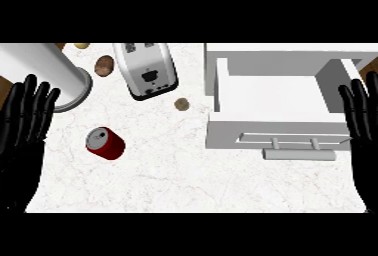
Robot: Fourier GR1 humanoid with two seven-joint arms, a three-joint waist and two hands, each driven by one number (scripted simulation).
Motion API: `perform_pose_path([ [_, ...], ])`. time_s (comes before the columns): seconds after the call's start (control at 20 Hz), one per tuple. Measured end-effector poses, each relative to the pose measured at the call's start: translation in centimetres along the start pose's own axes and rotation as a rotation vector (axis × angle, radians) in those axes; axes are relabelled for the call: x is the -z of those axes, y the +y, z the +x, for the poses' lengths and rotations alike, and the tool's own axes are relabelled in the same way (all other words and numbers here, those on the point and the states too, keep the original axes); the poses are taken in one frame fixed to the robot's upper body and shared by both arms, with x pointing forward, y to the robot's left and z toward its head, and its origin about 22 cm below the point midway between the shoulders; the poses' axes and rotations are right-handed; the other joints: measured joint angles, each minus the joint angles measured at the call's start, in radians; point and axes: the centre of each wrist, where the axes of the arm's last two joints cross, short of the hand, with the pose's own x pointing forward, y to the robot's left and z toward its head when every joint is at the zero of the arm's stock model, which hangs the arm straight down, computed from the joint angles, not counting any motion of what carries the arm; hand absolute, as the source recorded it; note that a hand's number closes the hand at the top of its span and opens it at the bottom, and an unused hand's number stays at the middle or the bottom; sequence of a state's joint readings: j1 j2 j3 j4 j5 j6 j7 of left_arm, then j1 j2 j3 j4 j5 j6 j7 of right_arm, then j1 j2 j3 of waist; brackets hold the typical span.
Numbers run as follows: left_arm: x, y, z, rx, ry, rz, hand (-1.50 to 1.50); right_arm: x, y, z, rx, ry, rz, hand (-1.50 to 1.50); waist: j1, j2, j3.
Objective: Pick up the can, place it into the drawer and close the drawer
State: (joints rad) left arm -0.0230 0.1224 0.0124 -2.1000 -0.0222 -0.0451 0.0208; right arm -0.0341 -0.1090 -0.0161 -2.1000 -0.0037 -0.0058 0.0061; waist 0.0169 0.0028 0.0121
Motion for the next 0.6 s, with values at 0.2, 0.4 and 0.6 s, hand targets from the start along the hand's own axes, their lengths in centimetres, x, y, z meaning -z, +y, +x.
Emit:
perform_pose_path([
  [0.2, -0.1, -0.1, 0.1, -0.033, -0.019, -0.018, -1.5, -0.3, 0.3, -0.2, 0.004, -0.007, 0.002, -1.5, -0.011, -0.002, -0.008],
  [0.4, -0.3, 0.0, -1.5, -0.055, 0.1, -0.011, -1.5, -1.2, 0.0, -1.1, -0.014, 0.107, -0.034, -1.5, -0.016, 0.001, -0.011],
  [0.6, -0.4, -0.3, -1.9, -0.038, 0.271, 0.013, -1.5, -2.3, -0.7, -1.2, -0.022, 0.252, -0.068, -1.5, -0.021, -0.002, -0.011],
])
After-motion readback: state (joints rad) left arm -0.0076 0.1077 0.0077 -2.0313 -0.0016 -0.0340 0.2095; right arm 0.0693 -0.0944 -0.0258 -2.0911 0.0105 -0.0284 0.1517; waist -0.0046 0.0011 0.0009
